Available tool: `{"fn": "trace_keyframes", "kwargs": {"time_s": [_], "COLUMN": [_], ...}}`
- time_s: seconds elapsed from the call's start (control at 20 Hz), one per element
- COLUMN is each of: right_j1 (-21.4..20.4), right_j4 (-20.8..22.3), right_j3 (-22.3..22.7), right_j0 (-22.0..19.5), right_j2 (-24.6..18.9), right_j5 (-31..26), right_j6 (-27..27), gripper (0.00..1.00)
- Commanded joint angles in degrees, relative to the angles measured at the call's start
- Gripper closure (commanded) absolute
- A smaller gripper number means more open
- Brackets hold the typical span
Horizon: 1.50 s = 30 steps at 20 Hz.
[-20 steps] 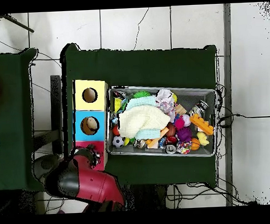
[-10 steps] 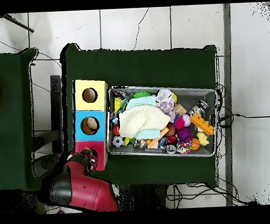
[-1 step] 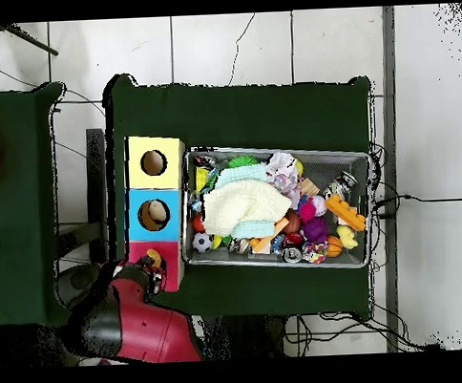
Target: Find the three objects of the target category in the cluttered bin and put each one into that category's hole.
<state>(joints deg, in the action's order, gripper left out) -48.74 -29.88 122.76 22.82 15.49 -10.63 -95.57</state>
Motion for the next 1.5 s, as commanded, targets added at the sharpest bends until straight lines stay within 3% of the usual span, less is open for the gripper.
{"fn": "trace_keyframes", "kwargs": {"time_s": [0.05, 0.4, 0.85, 1.5], "right_j1": [0.5, 0.5, 2.0, 3.7], "right_j4": [-2.1, -2.2, -2.2, -2.0], "right_j3": [-0.5, -0.8, 0.9, 1.8], "right_j0": [-1.4, -1.3, -3.6, -2.9], "right_j2": [-1.5, -1.3, -3.9, -4.7], "right_j5": [-4.3, -4.6, -0.3, 2.7], "right_j6": [-15.4, -15.6, -14.9, -15.9], "gripper": [1.00, 1.00, 1.00, 1.00]}}
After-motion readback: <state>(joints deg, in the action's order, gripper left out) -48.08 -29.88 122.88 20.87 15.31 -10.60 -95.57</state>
